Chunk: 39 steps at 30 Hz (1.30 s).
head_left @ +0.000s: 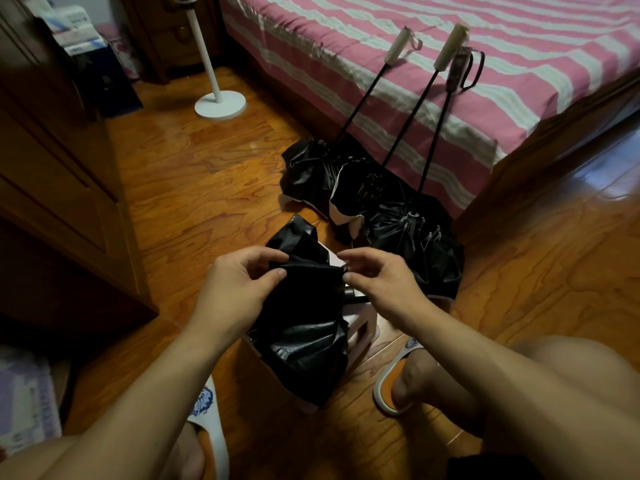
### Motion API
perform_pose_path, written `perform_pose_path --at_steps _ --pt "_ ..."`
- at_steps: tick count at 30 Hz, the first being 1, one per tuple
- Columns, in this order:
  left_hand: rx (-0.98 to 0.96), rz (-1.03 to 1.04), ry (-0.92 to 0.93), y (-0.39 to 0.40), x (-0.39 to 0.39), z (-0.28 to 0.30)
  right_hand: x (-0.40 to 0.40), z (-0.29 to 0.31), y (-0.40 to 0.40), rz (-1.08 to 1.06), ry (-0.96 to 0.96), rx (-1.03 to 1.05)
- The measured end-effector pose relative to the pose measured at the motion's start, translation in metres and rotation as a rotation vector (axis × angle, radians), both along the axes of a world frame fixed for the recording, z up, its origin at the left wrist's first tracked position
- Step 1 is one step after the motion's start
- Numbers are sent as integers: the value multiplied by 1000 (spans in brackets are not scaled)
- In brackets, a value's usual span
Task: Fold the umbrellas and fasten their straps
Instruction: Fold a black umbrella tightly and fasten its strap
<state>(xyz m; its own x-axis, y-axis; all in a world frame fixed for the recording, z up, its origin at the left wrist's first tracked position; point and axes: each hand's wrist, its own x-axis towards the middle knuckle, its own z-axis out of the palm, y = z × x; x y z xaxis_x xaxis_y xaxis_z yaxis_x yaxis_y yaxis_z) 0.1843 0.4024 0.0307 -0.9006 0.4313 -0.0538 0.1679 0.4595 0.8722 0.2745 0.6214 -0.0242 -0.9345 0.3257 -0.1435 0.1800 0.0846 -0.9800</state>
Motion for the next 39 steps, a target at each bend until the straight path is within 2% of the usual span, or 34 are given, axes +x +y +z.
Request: perform_pose_path --at_steps 3,7,10,11,14,17,20,22,26,29,33,37,39 --pt "20 24 -45 -2 -1 1 0 -2 2 -24 49 3" --pt "8 3 -49 -6 0 1 1 -5 3 -67 -21 -87" --pt "-8 -46 -78 -9 1 0 3 1 5 9 -48 -116" --pt "-13 -64 -84 -11 3 0 5 3 4 80 -63 -54" --pt "-24 -106 -78 -15 9 0 11 -5 1 230 -77 312" --pt "-61 -137 -56 -19 15 0 15 -16 0 100 73 525" --pt "-80 -127 -37 -23 21 -2 16 -28 3 41 258 837" --pt "-71 -111 -2 -25 25 -4 19 -34 3 50 312 943" --pt "-55 -93 153 -27 30 -9 19 -36 4 106 368 1024" --pt "-77 -80 298 -23 28 -12 9 -32 11 22 386 1016" --pt "-39 49 293 -14 19 -10 -3 -20 11 -55 302 940" --pt "65 178 162 -6 11 -2 -46 -10 5 -84 13 742" --pt "14 154 94 -7 6 -1 -72 -6 3 -146 -136 539"
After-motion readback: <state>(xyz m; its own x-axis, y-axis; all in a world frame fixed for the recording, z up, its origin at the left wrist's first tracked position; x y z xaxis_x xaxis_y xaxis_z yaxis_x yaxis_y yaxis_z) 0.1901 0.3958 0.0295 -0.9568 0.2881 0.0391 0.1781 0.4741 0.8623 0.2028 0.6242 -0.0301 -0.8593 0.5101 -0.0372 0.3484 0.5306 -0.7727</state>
